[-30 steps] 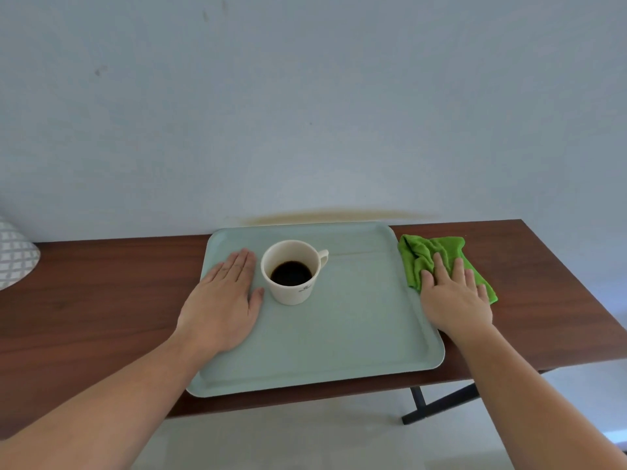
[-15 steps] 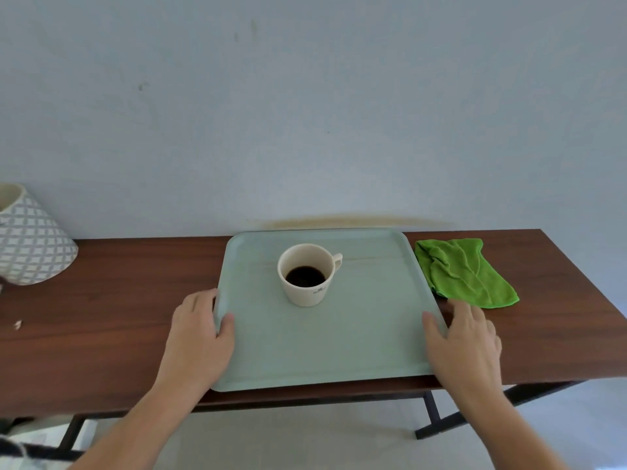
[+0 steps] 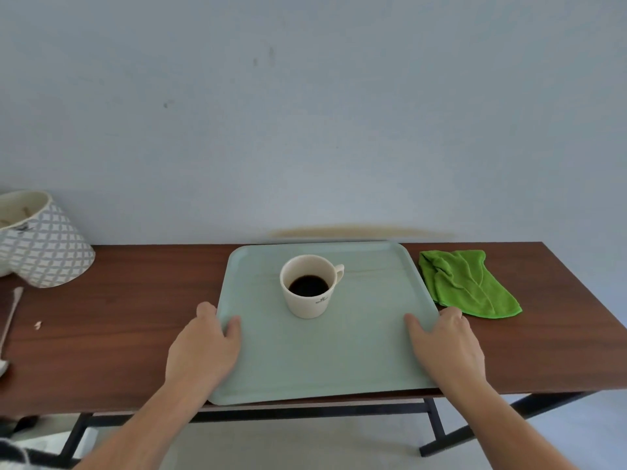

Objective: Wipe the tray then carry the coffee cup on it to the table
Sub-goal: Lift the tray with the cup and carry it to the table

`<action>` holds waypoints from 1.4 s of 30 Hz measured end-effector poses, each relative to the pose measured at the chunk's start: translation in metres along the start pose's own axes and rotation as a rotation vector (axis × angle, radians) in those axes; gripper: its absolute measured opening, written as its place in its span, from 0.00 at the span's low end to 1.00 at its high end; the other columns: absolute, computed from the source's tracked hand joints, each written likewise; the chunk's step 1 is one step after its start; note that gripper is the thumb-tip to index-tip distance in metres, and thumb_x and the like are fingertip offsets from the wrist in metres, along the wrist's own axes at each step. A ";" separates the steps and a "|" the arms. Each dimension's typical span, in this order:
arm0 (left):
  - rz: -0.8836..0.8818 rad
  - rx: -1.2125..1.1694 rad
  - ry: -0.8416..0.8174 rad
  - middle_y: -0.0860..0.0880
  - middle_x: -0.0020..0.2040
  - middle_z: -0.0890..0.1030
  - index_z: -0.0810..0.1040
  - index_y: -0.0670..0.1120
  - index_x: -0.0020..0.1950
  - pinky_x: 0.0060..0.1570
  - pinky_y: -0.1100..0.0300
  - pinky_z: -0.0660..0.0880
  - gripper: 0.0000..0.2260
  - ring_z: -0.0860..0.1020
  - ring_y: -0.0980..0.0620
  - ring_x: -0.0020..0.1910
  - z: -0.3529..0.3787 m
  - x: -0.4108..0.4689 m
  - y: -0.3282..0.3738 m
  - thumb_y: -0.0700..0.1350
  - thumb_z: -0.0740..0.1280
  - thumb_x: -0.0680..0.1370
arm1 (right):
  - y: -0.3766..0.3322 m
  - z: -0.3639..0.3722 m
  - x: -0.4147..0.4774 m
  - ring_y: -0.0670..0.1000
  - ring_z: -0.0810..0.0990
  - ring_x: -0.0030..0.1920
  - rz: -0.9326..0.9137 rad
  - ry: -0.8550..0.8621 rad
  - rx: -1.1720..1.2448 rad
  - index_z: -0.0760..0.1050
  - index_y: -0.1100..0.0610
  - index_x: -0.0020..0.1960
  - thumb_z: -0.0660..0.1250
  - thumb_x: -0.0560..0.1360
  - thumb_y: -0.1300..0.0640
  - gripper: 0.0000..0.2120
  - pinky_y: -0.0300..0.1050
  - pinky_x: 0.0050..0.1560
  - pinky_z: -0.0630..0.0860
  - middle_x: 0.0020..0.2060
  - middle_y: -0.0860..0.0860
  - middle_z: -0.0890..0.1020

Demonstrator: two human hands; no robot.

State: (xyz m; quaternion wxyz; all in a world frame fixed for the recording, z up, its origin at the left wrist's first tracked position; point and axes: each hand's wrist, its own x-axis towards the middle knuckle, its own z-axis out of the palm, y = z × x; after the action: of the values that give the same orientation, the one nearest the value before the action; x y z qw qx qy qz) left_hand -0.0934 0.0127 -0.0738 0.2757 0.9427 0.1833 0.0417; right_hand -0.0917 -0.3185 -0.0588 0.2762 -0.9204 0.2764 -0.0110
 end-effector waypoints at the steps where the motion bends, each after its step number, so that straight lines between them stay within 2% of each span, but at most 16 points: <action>1: -0.002 -0.013 -0.001 0.49 0.34 0.79 0.66 0.47 0.44 0.32 0.51 0.73 0.12 0.78 0.48 0.31 -0.002 -0.001 -0.002 0.55 0.61 0.79 | 0.000 -0.001 0.000 0.58 0.76 0.44 0.000 -0.007 0.015 0.64 0.58 0.51 0.63 0.75 0.39 0.23 0.51 0.42 0.72 0.46 0.53 0.74; 6: -0.062 -0.223 -0.054 0.47 0.39 0.79 0.66 0.47 0.45 0.27 0.55 0.69 0.13 0.79 0.49 0.34 -0.015 0.000 -0.007 0.55 0.65 0.78 | 0.001 -0.006 -0.006 0.56 0.72 0.42 -0.088 -0.030 0.144 0.64 0.59 0.50 0.64 0.78 0.45 0.18 0.51 0.39 0.68 0.40 0.50 0.72; 9: -0.083 -0.246 -0.085 0.47 0.40 0.80 0.68 0.47 0.45 0.28 0.56 0.69 0.14 0.80 0.50 0.35 -0.024 0.000 -0.011 0.57 0.66 0.77 | 0.003 -0.012 -0.011 0.57 0.74 0.44 -0.097 -0.030 0.175 0.67 0.57 0.51 0.64 0.77 0.44 0.17 0.51 0.40 0.69 0.39 0.47 0.73; 15: -0.045 -0.283 -0.051 0.49 0.38 0.81 0.70 0.48 0.45 0.27 0.57 0.70 0.14 0.80 0.53 0.32 -0.039 -0.011 -0.012 0.57 0.68 0.76 | 0.001 -0.021 -0.024 0.57 0.73 0.44 -0.123 0.009 0.156 0.67 0.57 0.52 0.67 0.75 0.43 0.19 0.53 0.42 0.71 0.41 0.50 0.75; 23: 0.048 -0.294 -0.029 0.49 0.35 0.81 0.69 0.47 0.45 0.26 0.58 0.69 0.14 0.80 0.55 0.29 -0.062 -0.021 -0.006 0.55 0.69 0.76 | -0.001 -0.034 -0.047 0.56 0.79 0.46 -0.100 0.037 0.134 0.73 0.53 0.58 0.65 0.74 0.39 0.21 0.54 0.45 0.76 0.45 0.50 0.80; 27: 0.113 -0.264 -0.054 0.49 0.33 0.81 0.69 0.50 0.44 0.25 0.58 0.68 0.14 0.79 0.55 0.27 -0.067 -0.021 -0.008 0.57 0.70 0.75 | 0.008 -0.036 -0.068 0.53 0.78 0.44 -0.032 0.104 0.154 0.73 0.50 0.54 0.66 0.73 0.38 0.18 0.51 0.41 0.75 0.43 0.46 0.79; 31: 0.170 -0.281 -0.145 0.51 0.35 0.81 0.70 0.51 0.45 0.26 0.57 0.69 0.14 0.79 0.56 0.30 -0.060 -0.024 0.000 0.58 0.70 0.74 | 0.029 -0.043 -0.088 0.48 0.78 0.40 0.042 0.159 0.172 0.72 0.47 0.49 0.65 0.73 0.38 0.14 0.48 0.35 0.74 0.41 0.45 0.79; 33: 0.200 -0.290 -0.181 0.50 0.35 0.82 0.70 0.52 0.45 0.26 0.57 0.69 0.14 0.80 0.56 0.30 -0.055 -0.029 0.007 0.58 0.71 0.73 | 0.042 -0.049 -0.097 0.48 0.79 0.39 0.091 0.161 0.177 0.73 0.46 0.49 0.65 0.73 0.37 0.13 0.46 0.35 0.74 0.41 0.44 0.80; 37: 0.275 -0.308 -0.245 0.50 0.34 0.82 0.70 0.51 0.44 0.27 0.57 0.69 0.14 0.80 0.65 0.34 -0.036 -0.046 0.033 0.56 0.72 0.73 | 0.074 -0.069 -0.111 0.46 0.79 0.39 0.182 0.200 0.173 0.73 0.47 0.51 0.65 0.73 0.37 0.15 0.46 0.35 0.75 0.41 0.42 0.79; 39: 0.314 -0.294 -0.273 0.50 0.33 0.81 0.70 0.51 0.44 0.28 0.57 0.70 0.14 0.80 0.63 0.32 -0.022 -0.058 0.052 0.55 0.72 0.73 | 0.096 -0.084 -0.115 0.49 0.80 0.39 0.232 0.220 0.182 0.73 0.47 0.54 0.65 0.73 0.36 0.17 0.51 0.39 0.79 0.42 0.45 0.80; 42: 0.342 -0.268 -0.328 0.49 0.34 0.83 0.70 0.51 0.44 0.31 0.56 0.72 0.14 0.80 0.59 0.31 0.000 -0.076 0.083 0.56 0.73 0.72 | 0.134 -0.106 -0.118 0.49 0.81 0.39 0.289 0.243 0.194 0.74 0.50 0.57 0.65 0.73 0.36 0.20 0.51 0.39 0.80 0.44 0.47 0.81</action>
State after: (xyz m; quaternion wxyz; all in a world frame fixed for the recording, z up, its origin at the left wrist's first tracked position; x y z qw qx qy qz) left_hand -0.1373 -0.0804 -0.0272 0.4131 0.9092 -0.0328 -0.0416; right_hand -0.2771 -0.4048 -0.0221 0.3271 -0.8323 0.4341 -0.1087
